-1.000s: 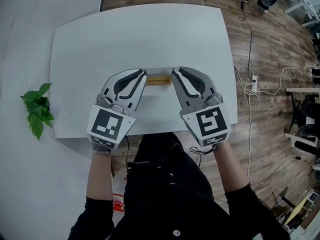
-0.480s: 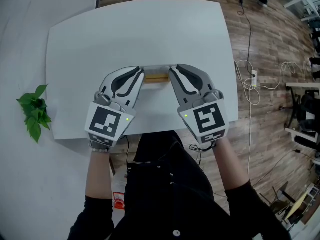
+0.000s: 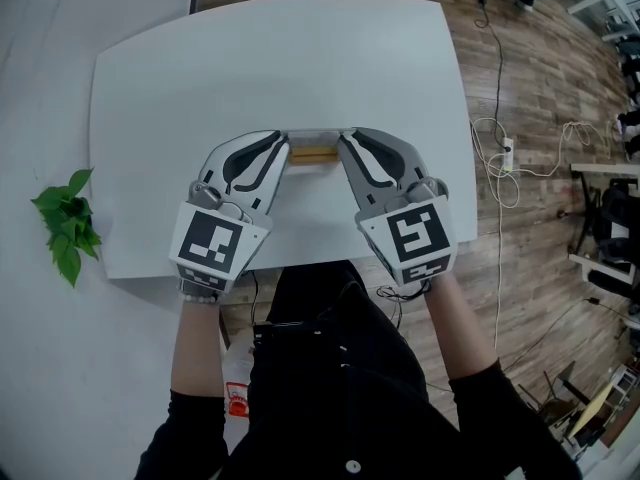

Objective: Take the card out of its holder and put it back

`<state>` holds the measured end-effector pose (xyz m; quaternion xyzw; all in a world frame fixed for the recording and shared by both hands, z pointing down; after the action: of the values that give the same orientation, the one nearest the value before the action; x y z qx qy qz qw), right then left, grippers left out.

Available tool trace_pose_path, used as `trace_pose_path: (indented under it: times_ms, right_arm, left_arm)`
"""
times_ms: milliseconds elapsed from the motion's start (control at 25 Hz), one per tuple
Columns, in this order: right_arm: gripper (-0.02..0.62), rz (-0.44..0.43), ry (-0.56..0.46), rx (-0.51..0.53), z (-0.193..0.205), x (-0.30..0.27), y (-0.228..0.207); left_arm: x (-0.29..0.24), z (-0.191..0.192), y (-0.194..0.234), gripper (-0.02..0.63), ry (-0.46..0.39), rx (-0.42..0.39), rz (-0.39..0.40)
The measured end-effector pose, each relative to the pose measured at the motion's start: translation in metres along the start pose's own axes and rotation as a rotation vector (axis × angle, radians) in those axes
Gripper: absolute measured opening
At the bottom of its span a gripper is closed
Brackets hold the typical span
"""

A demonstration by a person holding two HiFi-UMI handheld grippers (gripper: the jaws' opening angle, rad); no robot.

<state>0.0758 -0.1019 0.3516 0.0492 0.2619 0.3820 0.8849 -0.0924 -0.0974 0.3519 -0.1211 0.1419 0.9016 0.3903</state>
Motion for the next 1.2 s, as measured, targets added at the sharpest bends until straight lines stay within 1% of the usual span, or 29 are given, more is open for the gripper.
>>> trace_pose_path:
  times_ms: [640,1200]
  right_arm:
    - [0.078,0.018,0.019,-0.013,0.0073,-0.0010,-0.0023]
    - [0.080,0.015,0.010,0.010,0.0015,-0.0042,-0.0051]
  left_arm:
    - [-0.0070,0.0027,-0.0001,0.035,0.000,0.004,0.029]
    - [-0.0047,0.0012,0.0015,0.034,0.016,0.016,0.016]
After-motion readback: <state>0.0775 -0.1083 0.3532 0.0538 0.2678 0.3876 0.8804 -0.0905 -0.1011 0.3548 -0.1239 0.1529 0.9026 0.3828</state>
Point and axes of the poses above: the fingertips, and each gripper's own axes: x backward along the fingers, y to its left, z out of its underside, the point moved 8 cm from there along x, backward along the fingers, and after that the axes turned 15 degrees about x, right-handed, at the moved point
